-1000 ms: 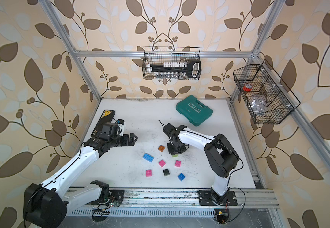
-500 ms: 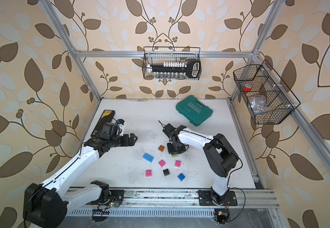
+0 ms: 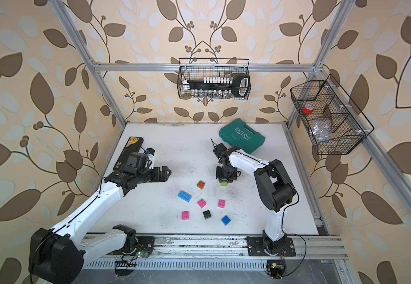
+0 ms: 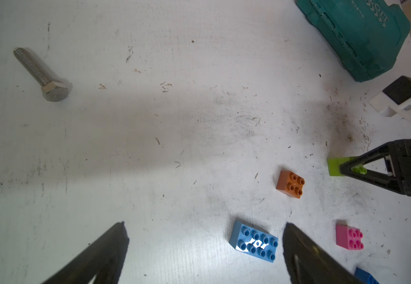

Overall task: Assemble the number 4 with lego
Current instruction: Move the lego brick at the center of the board.

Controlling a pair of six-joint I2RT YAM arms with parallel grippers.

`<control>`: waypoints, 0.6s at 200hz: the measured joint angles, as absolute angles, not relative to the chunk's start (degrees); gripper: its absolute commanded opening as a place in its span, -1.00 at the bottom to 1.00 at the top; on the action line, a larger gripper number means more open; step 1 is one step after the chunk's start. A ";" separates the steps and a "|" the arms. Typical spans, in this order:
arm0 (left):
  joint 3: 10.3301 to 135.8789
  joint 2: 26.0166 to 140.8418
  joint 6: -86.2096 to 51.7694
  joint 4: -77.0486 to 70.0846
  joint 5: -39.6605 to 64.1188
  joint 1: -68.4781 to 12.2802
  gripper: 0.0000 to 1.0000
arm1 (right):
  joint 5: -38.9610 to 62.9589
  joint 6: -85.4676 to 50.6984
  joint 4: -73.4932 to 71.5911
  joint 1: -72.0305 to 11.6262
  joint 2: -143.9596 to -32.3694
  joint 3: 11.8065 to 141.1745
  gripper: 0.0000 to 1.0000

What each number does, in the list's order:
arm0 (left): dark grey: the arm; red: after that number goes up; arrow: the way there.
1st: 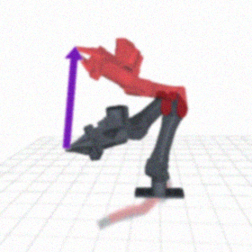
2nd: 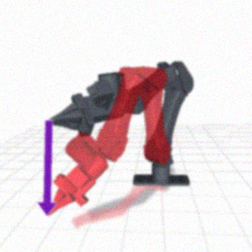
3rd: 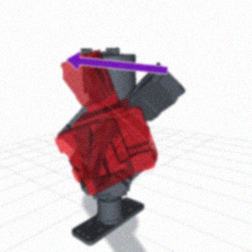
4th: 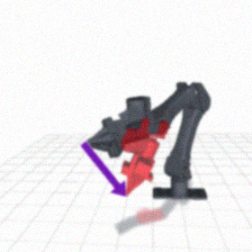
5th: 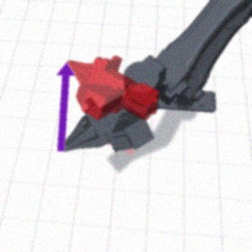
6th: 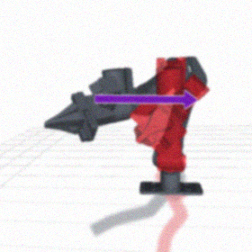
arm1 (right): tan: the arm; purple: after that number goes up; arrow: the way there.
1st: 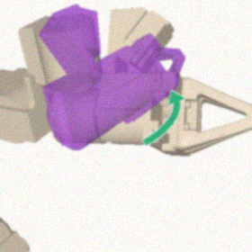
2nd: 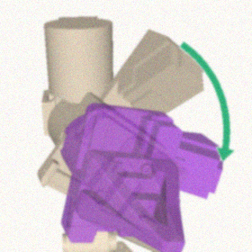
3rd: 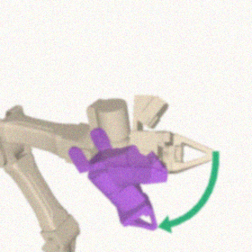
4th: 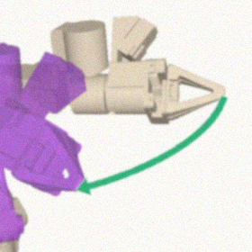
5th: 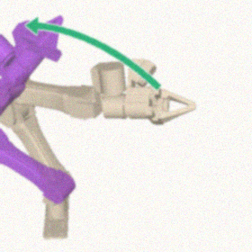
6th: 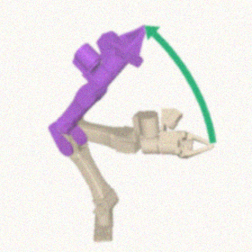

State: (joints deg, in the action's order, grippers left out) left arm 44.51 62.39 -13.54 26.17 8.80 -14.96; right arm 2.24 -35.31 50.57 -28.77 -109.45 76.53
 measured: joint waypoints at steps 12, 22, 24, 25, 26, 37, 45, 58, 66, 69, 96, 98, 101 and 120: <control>44.51 62.39 -13.54 26.13 8.80 -14.96 0.98 | 1.89 -35.33 51.46 -28.77 -110.69 78.28 -0.72; 44.51 62.39 -13.56 26.13 8.80 -14.96 0.98 | 1.69 -35.33 51.90 -28.77 -111.61 79.61 -0.70; 44.51 62.39 -13.54 26.13 8.78 -14.96 0.98 | 1.65 -35.31 51.94 -28.77 -111.74 79.81 -0.69; 44.51 62.39 -13.56 26.13 8.78 -14.96 0.98 | 1.63 -35.31 51.94 -28.77 -111.79 79.88 -0.68; 44.51 62.39 -13.56 26.13 8.78 -14.96 0.98 | 1.61 -35.31 51.94 -28.77 -111.83 79.94 -0.68; 44.49 62.39 -13.54 26.15 8.78 -14.96 0.98 | 1.37 -35.31 51.96 -28.75 -112.07 80.34 -0.60; 44.51 62.37 -13.56 26.15 8.73 -14.96 0.98 | 1.23 -35.31 51.96 -28.75 -112.07 80.40 -0.55; 44.51 62.33 -13.56 26.15 8.56 -14.96 0.98 | 1.02 -35.31 51.96 -28.75 -112.07 80.49 -0.49; 44.51 62.30 -13.56 26.15 8.51 -14.96 0.98 | 0.82 -35.31 51.99 -28.75 -112.07 80.60 -0.44; 44.49 62.30 -13.56 26.13 8.51 -14.96 0.98 | 0.71 -35.31 52.01 -28.75 -112.07 80.66 -0.42; 44.49 62.30 -13.56 26.13 8.40 -14.96 0.98 | -0.89 -35.14 52.56 -28.75 -112.20 81.19 -0.29; 44.51 62.30 -13.56 26.13 8.38 -14.96 0.98 | -1.02 -35.03 52.62 -28.75 -112.22 81.23 -0.27; 44.51 62.30 -13.58 26.13 8.38 -14.96 0.98 | -1.17 -35.20 52.69 -28.75 -112.27 81.30 -0.26; 44.49 62.30 -13.58 26.13 8.38 -14.96 0.98 | -1.91 -34.94 53.17 -28.73 -112.46 81.87 -0.21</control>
State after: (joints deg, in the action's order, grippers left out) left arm 44.49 62.30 -13.58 26.13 8.38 -14.96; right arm -1.91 -34.94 53.17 -28.73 -112.46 81.87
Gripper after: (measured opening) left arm 0.989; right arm 0.382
